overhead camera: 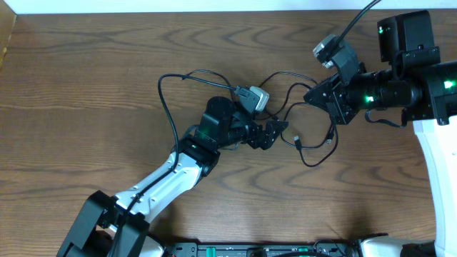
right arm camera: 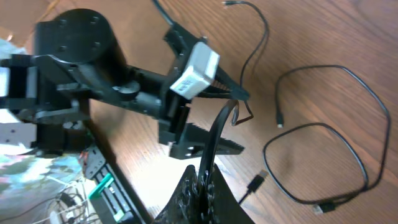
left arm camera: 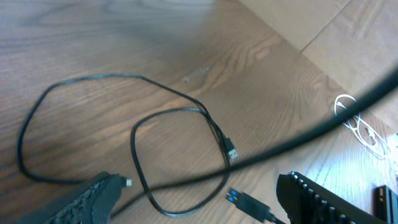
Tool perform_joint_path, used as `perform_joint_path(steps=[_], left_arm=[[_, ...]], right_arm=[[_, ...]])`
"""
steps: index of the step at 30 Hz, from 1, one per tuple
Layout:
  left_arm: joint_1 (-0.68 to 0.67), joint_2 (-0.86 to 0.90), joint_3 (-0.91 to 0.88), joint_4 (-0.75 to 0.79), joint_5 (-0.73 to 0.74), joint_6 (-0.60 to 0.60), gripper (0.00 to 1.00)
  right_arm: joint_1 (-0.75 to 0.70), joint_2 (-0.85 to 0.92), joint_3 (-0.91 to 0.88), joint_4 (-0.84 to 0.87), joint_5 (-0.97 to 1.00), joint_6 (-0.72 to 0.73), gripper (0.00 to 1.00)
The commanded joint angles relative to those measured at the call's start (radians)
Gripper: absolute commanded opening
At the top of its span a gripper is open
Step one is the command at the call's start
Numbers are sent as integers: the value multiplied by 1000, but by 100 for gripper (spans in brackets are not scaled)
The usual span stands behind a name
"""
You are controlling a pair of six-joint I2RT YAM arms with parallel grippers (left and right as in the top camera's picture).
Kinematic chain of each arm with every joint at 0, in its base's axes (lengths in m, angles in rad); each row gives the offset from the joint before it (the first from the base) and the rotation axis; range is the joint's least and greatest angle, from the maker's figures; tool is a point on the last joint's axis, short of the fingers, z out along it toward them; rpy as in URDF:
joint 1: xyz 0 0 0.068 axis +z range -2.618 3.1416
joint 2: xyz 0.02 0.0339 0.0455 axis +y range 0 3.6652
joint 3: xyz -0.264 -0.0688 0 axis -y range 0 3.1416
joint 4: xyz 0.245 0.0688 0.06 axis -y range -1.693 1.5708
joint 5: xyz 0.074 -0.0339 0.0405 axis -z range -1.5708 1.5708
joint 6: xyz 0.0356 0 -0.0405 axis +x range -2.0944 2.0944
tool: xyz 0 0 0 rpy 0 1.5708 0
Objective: Untangle cables
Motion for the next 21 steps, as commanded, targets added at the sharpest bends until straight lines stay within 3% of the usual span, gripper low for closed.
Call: perform_joint_path(steps=[1, 7, 10, 12, 15, 16, 21], left_arm=[[-1, 24, 5, 8, -16, 21, 85], [-2, 74, 5, 50, -20, 21, 84], [-1, 99, 5, 53, -20, 21, 74], [-1, 111, 5, 53, -21, 21, 55], [11, 116, 5, 44, -21, -9, 11], [19, 116, 5, 44, -21, -43, 8], [79, 116, 5, 40, -20, -119, 8]], right_arm=[[0, -4, 12, 1, -87, -24, 1], [-2, -4, 12, 8, -114, -23, 1], [-2, -4, 12, 10, -114, -23, 1], [-2, -4, 12, 16, -113, -24, 1], [-3, -4, 12, 23, -111, -24, 1], [-3, -4, 12, 23, -106, -23, 1], [-23, -4, 12, 21, -80, -23, 1]])
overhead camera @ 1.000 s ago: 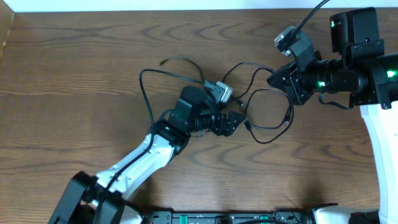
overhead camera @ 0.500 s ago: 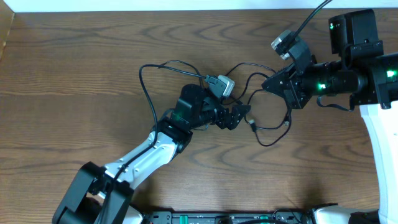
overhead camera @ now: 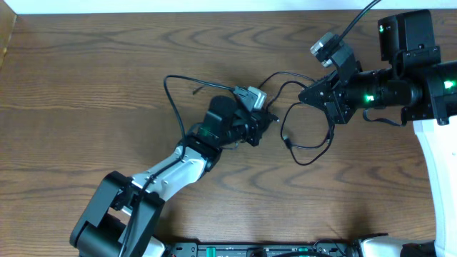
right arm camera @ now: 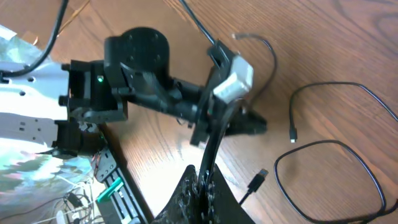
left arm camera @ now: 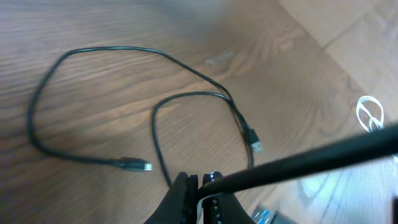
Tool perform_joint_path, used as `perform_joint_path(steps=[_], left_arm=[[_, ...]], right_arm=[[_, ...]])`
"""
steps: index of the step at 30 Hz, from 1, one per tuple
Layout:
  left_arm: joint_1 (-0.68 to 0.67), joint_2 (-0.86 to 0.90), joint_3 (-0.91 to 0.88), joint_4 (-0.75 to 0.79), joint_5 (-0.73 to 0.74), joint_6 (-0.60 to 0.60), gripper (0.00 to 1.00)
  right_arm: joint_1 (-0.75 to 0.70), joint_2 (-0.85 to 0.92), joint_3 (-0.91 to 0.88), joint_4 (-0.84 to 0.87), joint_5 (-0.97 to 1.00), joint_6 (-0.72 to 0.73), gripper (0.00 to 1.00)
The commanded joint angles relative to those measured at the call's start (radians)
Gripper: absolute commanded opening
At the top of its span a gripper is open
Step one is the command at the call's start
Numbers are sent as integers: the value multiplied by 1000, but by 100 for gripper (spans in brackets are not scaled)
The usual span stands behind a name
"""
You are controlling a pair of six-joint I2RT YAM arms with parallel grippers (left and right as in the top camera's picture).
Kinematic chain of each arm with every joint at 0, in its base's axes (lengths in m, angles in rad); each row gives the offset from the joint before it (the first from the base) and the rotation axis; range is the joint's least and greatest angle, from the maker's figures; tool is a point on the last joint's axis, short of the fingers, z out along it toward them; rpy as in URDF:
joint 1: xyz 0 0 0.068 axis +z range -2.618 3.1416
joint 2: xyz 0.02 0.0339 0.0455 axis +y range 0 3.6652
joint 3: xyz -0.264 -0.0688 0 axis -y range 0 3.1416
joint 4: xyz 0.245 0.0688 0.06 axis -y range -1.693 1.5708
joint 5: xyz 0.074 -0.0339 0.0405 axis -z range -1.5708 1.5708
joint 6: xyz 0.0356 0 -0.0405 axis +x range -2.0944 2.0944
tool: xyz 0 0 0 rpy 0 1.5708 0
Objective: Untangle cables
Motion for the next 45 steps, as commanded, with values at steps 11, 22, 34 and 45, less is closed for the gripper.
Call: perform_joint_path(steps=[11, 22, 34, 45], left_arm=[[100, -62, 5, -29, 67, -104, 8], [100, -372, 5, -146, 76, -71, 8], [100, -445, 5, -280, 20, -34, 8], [100, -444, 5, -281, 20, -33, 12]], right_arm=[[-50, -4, 11, -18, 154, -7, 1], [-47, -4, 10, -27, 370, 58, 99], [0, 31, 8, -39, 130, -127, 99], [112, 175, 8, -58, 94, -171, 80]])
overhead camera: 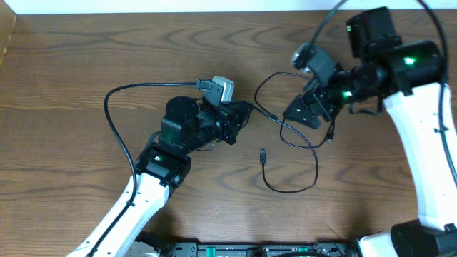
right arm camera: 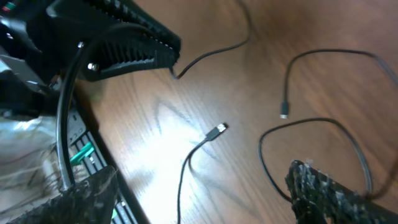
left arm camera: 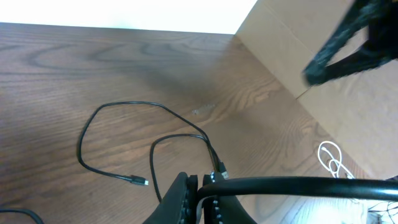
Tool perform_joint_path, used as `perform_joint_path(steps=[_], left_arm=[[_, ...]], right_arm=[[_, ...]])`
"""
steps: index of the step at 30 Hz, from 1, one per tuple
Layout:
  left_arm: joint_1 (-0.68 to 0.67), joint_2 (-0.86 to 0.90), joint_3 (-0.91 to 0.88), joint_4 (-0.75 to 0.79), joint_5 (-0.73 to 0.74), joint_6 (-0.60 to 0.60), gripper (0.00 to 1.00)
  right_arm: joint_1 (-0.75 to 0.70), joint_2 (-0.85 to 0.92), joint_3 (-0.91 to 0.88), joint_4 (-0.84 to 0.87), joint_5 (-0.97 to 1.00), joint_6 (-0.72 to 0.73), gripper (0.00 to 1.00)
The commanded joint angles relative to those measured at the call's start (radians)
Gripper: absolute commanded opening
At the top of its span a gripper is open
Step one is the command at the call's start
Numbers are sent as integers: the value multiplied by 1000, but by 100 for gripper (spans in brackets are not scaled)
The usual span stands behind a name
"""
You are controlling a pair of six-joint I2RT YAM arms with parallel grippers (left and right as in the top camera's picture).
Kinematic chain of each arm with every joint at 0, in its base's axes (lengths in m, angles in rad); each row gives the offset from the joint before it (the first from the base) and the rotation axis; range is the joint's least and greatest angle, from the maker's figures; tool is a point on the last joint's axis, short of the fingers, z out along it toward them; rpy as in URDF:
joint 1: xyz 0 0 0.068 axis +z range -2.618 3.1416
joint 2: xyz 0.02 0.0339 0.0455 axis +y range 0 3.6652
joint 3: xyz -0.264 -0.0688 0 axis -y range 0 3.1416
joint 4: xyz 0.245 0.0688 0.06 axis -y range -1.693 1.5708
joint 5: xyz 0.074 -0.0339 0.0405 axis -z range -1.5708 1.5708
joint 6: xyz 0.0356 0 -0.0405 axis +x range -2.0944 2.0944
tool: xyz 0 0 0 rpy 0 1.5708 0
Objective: Untangle cables
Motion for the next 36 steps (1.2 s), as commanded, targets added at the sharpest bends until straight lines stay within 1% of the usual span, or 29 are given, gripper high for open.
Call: perform_joint_path(steps=[1, 3, 5, 12, 24, 30, 36], left_arm=[[4, -9, 5, 3, -12, 17, 13], [4, -9, 5, 0, -13, 23, 13], [4, -9, 5, -10, -14, 32, 13], [4, -9, 5, -71, -39, 51, 13], [4, 12, 5, -82, -89, 58, 14], [4, 67, 5, -100, -111, 58, 14], [4, 122, 5, -84, -111, 58, 14]], right_arm=[[47, 39, 8, -2, -35, -31, 78], [69, 56, 8, 2, -35, -31, 75], [85, 64, 8, 6, -34, -38, 75], [82, 60, 8, 28, -4, -37, 70], [70, 56, 8, 50, 11, -10, 67], [78, 56, 8, 62, 9, -10, 68], [82, 56, 8, 60, -62, -11, 69]])
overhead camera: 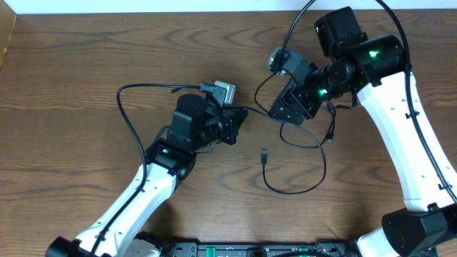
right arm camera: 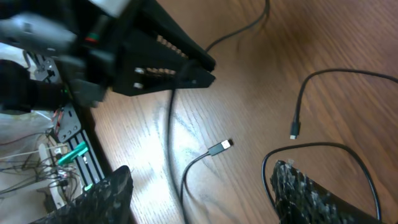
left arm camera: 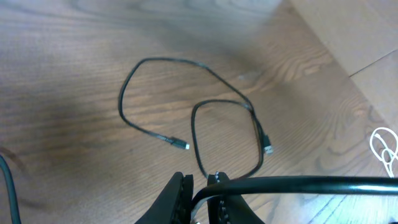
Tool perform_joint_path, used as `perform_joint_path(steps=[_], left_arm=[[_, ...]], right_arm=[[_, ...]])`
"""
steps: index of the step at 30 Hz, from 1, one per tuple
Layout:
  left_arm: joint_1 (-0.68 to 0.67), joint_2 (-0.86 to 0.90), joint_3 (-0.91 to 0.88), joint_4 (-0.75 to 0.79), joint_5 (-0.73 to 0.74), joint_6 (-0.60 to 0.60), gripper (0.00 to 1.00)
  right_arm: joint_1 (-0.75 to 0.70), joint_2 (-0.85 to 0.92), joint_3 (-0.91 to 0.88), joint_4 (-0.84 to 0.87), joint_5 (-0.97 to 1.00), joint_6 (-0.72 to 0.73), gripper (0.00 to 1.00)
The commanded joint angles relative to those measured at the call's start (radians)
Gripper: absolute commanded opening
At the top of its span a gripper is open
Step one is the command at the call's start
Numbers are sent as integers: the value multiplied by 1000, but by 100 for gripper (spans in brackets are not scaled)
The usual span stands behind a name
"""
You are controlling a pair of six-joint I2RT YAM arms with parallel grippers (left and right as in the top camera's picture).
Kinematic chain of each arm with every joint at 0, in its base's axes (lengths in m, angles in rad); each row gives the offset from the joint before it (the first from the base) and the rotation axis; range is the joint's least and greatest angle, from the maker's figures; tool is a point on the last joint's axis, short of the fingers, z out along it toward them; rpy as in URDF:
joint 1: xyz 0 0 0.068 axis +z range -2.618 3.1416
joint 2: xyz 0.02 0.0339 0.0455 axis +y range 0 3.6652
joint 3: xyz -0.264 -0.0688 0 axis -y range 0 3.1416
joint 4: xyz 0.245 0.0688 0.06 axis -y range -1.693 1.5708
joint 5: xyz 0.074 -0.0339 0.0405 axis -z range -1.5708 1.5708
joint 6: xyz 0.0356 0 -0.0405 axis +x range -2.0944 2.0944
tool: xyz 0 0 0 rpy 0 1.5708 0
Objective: Untangle cables
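My left gripper (overhead camera: pixel 237 123) (left arm camera: pixel 199 186) is shut on a black cable (overhead camera: pixel 128 91) (left arm camera: pixel 298 182). That cable loops out to the left of the arm and also runs right from the jaws. My right gripper (overhead camera: pixel 284 108) (right arm camera: pixel 205 194) stands open just right of the left one, above the table, holding nothing. A second thin black cable (overhead camera: pixel 314 178) (right arm camera: pixel 199 163) lies looped on the wood below it, its USB plug (overhead camera: pixel 264 153) (right arm camera: pixel 221 147) free. More thin loops (left arm camera: pixel 158 93) lie flat, ending in small plugs.
The wooden table (overhead camera: pixel 71 57) carries only the cables. The left arm (overhead camera: pixel 153 182) crosses from the bottom left, the right arm (overhead camera: pixel 400 128) from the right. A rack with green parts (right arm camera: pixel 68 155) shows at the table's front edge.
My right gripper, still open, has moved a little left and up, closer to the left gripper. The left gripper keeps its hold and the cable's left loop has shifted slightly right.
At first my right gripper was shut on the black cable while the left one stood open around it. Then both were shut on it. Later the right had let go, and the left had carried the cable leftward, apart from the looped cables.
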Motion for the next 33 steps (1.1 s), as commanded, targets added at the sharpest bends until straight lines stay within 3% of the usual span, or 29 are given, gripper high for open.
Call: perform_joint_path(steps=[1, 10, 13, 15, 28, 33], left_arm=[[4, 27, 5, 23, -9, 8, 14], [4, 6, 6, 181, 75, -67, 14], [4, -1, 6, 178, 90, -85, 14], [4, -1, 6, 178, 98, -85, 14], [4, -3, 6, 178, 124, -86, 14], [4, -3, 6, 178, 124, -85, 14]], right_arm=[[12, -10, 8, -3, -65, 7, 69], [46, -10, 8, -18, -17, -11, 69], [46, -6, 8, -9, -10, -13, 68], [47, -6, 8, -7, -6, -32, 61], [49, -6, -70, 95, 24, -65, 60], [49, -6, -117, 109, 28, -83, 49]])
